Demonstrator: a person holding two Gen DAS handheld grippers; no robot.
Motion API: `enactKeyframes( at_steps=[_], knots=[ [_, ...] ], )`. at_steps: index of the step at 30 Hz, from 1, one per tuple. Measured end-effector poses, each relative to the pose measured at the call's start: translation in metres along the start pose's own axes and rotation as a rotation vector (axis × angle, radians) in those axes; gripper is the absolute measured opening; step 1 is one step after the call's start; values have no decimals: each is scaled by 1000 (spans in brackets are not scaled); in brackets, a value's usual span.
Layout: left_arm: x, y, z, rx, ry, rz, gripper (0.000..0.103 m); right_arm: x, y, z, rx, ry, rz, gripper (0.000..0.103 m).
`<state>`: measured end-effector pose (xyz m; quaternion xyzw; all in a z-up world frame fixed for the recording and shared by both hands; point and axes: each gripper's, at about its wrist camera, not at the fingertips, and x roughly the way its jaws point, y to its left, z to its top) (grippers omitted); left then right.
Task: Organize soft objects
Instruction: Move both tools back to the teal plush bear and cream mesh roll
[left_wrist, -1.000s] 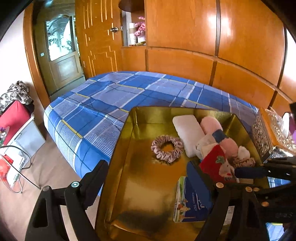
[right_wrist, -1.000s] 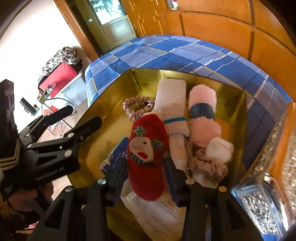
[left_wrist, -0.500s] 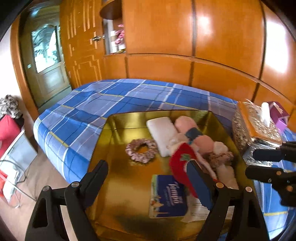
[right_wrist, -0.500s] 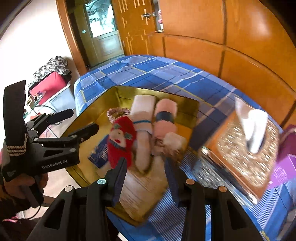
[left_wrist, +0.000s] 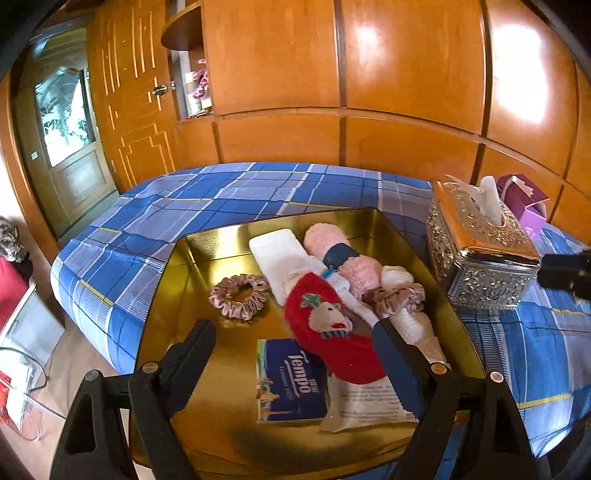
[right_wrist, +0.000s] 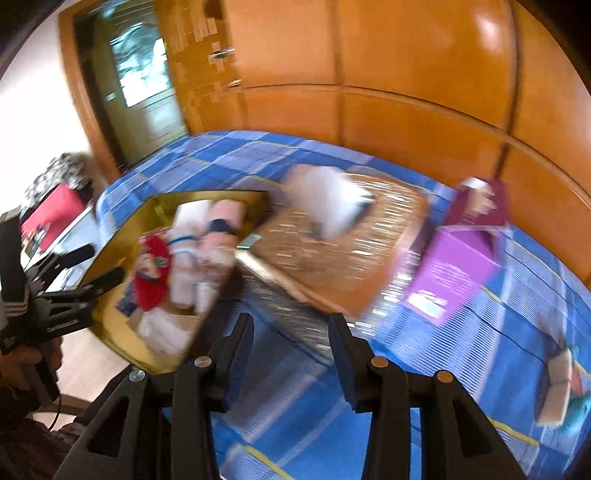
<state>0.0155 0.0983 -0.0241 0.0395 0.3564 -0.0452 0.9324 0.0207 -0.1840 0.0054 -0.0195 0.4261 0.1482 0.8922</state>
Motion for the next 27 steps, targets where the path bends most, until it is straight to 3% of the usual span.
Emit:
enactKeyframes(
  at_steps=[10, 22, 27],
  knots=[
    [-13, -27, 0, 87, -22, -78, 87, -43, -130, -20, 335, -72, -229, 42],
    [-54, -103, 16, 314, -78, -389, 87, -116, -283, -80, 842, -214, -486, 42],
    [-60, -140, 25, 422, -85, -464, 87, -118, -331, -105, 942, -159, -511, 42]
  ],
)
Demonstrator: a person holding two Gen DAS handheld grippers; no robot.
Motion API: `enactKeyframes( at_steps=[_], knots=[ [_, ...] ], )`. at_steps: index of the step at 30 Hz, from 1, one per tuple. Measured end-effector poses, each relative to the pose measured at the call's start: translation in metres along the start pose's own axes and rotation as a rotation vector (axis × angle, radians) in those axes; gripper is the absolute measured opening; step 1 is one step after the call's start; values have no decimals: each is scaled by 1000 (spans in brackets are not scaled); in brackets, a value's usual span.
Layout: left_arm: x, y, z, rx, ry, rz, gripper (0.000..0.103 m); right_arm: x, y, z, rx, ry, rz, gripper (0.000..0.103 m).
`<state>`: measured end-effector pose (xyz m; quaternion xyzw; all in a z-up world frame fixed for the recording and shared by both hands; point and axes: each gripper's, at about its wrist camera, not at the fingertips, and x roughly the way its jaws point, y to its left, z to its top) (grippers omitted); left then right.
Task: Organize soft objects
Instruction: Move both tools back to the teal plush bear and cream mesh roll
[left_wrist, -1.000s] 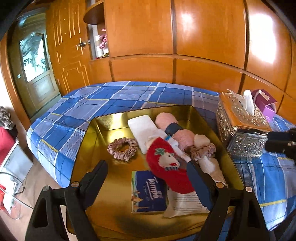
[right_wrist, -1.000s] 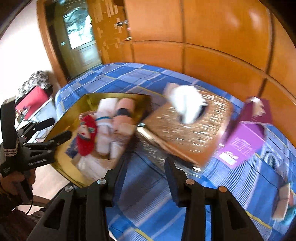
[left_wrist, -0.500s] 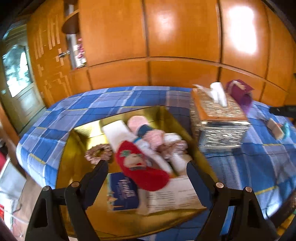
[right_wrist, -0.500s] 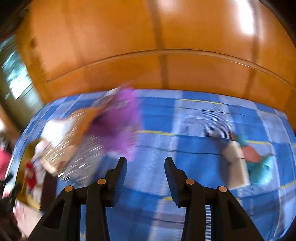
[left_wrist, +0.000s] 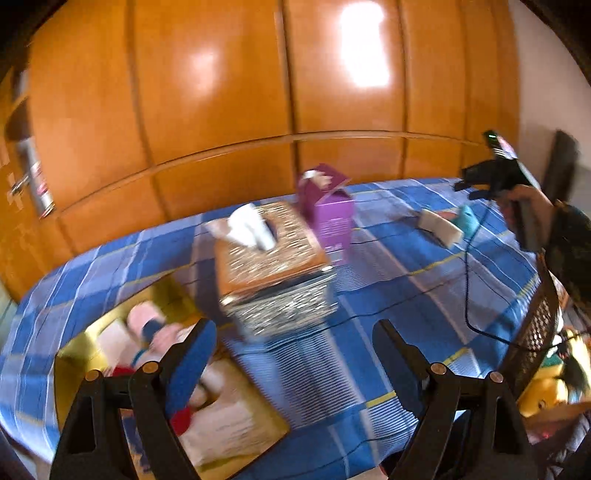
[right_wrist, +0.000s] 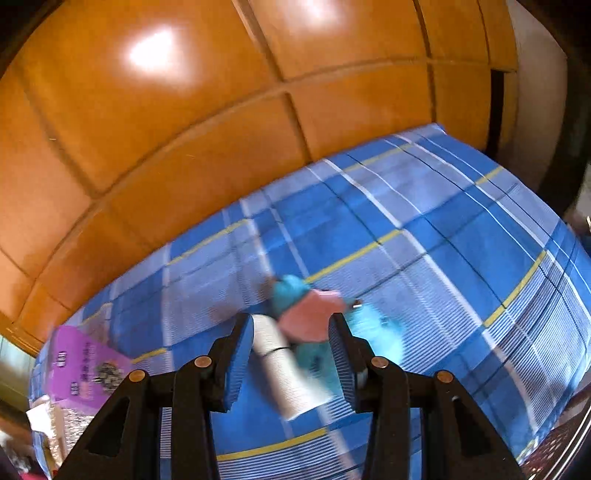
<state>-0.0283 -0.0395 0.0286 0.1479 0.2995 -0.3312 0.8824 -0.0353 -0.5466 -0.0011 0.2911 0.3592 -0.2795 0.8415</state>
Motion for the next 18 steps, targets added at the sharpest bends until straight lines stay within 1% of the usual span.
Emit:
enactKeyframes(
  at_steps=[2, 4, 5, 7, 10, 11, 13, 14, 16, 17, 18],
  knots=[
    [6, -9, 10, 39, 2, -27, 87, 9, -7, 3, -16, 35, -15, 42],
    [12, -20, 21, 78, 4, -50, 87, 18, -10, 7, -39, 49, -67, 42],
    [15, -24, 25, 98, 7, -59, 87, 20, -10, 7, -54, 61, -76, 42],
    [23, -35, 34, 151, 19, -83, 87, 31, -6, 9, -126, 115, -94, 44],
    [32, -53, 46, 246, 32, -120, 87, 42, 7, 8, -251, 165, -130, 60],
    [34, -59, 49, 276, 35, -132, 87, 46, 10, 8, -291, 188, -138, 61],
    [41, -72, 57, 337, 44, -153, 87, 54, 15, 8, -368, 204, -183, 62],
    [45, -78, 60, 364, 48, -165, 87, 60, 17, 8, -400, 210, -209, 62],
    [55, -89, 65, 409, 64, -179, 87, 77, 17, 4, -470, 251, -275, 65],
    [59, -93, 67, 425, 72, -182, 87, 82, 17, 2, -494, 269, -285, 64],
    [63, -98, 70, 439, 76, -191, 87, 87, 15, 1, -505, 280, -271, 64]
  ],
)
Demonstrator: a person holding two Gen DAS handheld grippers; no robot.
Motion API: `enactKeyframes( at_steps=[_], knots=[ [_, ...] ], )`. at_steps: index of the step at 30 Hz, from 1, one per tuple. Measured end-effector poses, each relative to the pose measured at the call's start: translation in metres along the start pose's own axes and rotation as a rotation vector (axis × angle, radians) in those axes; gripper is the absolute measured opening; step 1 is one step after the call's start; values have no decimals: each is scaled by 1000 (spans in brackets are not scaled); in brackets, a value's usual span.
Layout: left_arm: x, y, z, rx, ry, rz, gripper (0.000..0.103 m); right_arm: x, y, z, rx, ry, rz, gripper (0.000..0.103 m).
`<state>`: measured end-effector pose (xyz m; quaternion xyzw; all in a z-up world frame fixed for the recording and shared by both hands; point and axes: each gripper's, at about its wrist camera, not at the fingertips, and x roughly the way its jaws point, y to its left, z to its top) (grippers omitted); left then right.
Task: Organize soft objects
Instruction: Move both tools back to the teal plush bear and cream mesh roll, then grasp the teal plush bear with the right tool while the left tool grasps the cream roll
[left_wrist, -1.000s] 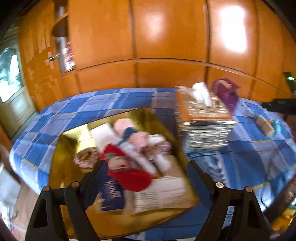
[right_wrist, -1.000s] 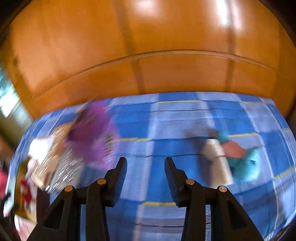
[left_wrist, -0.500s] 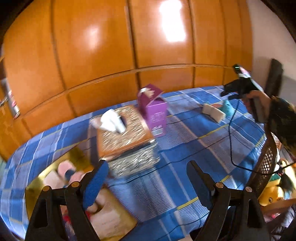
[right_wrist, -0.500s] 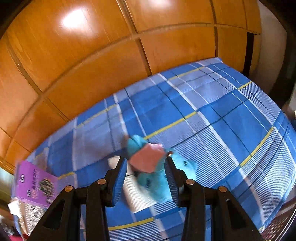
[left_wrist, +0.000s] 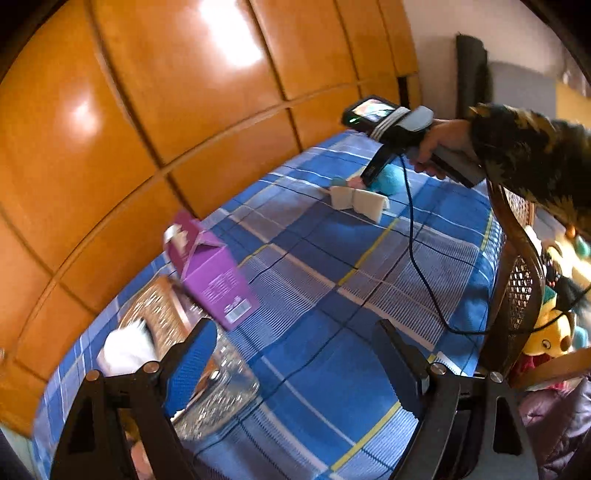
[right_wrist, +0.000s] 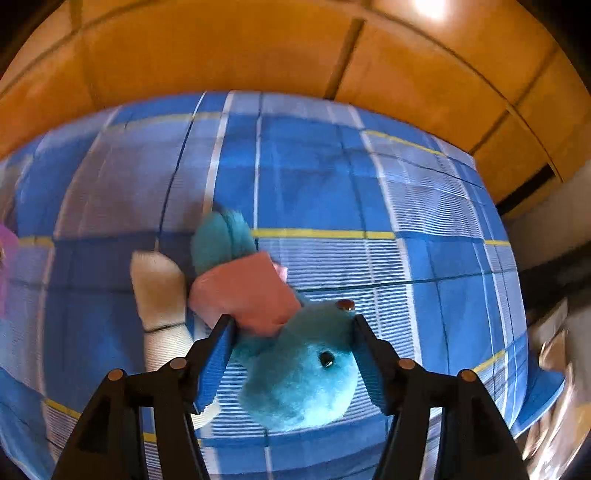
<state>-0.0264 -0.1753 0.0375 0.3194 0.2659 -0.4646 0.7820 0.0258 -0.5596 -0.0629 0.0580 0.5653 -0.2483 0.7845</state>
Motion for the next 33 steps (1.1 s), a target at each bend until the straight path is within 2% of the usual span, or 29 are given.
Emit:
enactKeyframes(
  at_steps=[2, 4, 6, 10, 13, 14, 16, 17, 19, 22, 25, 33],
  knots=[
    [8, -5, 9, 22, 8, -24, 87, 3, -3, -2, 14, -7, 32, 52],
    [18, -8, 16, 36, 20, -37, 87, 1, -7, -8, 39, -44, 56, 44],
    [33, -7, 22, 31, 52, -52, 87, -4, -21, -8, 131, -74, 108, 38],
    [54, -7, 28, 14, 106, -87, 83, -10, -43, -11, 260, -104, 147, 37],
    [69, -11, 37, 22, 136, -103, 79, -12, -47, -12, 272, -113, 46, 37],
    [75, -12, 41, 20, 150, -121, 77, -11, -46, -13, 270, -106, 38, 38],
    [88, -13, 48, 10, 183, -161, 61, -4, -43, -11, 249, -72, 42, 39],
    [97, -13, 51, -2, 202, -179, 57, -4, -40, -11, 230, -70, 30, 40],
    [113, -14, 62, -39, 229, -208, 47, -4, -35, -11, 208, -66, 17, 43],
    [138, -15, 83, -116, 238, -245, 46, -4, -35, -12, 206, -64, 9, 45],
    [167, -13, 103, -245, 254, -282, 46, -5, -35, -14, 209, -64, 5, 47],
    [239, -23, 148, -534, 249, -329, 48, -3, -33, -11, 178, -63, -14, 49]
  ],
)
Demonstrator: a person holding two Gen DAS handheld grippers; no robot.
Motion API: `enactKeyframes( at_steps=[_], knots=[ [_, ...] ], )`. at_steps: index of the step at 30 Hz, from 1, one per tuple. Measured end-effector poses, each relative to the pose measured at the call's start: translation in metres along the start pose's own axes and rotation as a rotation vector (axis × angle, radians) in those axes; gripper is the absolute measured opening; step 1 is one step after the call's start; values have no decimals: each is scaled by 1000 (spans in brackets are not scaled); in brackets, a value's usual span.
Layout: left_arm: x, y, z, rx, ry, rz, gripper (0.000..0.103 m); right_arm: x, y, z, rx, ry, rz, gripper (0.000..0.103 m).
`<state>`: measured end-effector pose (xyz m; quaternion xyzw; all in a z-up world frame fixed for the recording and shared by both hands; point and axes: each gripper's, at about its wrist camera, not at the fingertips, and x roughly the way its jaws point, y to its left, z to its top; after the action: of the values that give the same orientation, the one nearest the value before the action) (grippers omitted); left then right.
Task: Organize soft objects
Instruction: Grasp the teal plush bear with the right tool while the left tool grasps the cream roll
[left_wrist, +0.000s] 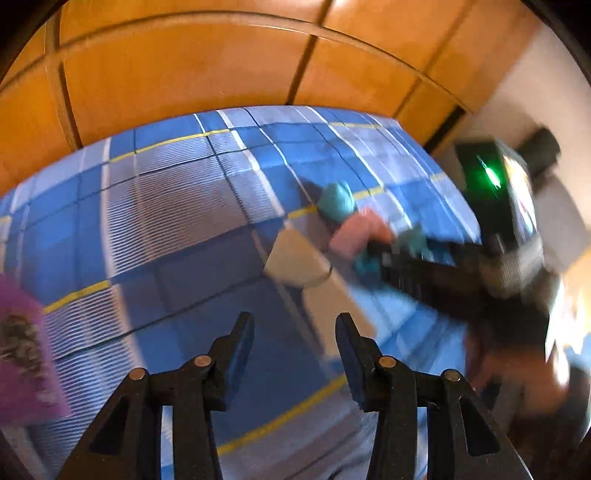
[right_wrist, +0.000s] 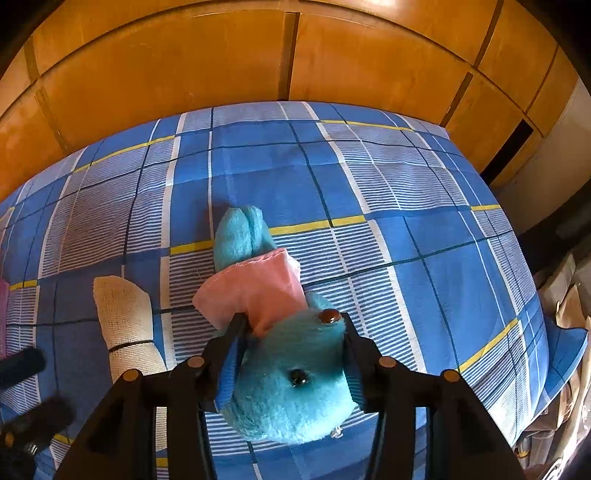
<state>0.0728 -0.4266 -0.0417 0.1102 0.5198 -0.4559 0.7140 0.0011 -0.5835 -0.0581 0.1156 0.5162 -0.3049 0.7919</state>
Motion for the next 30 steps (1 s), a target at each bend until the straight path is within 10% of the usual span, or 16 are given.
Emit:
enactKeyframes(
  at_steps=[21, 30],
  knots=[
    [46, -4, 26, -186, -49, 2, 57, 0, -41, -1, 256, 24, 116, 49],
    [34, -38, 24, -12, -113, 114, 54, 2, -48, -2, 288, 28, 144, 49]
  ],
)
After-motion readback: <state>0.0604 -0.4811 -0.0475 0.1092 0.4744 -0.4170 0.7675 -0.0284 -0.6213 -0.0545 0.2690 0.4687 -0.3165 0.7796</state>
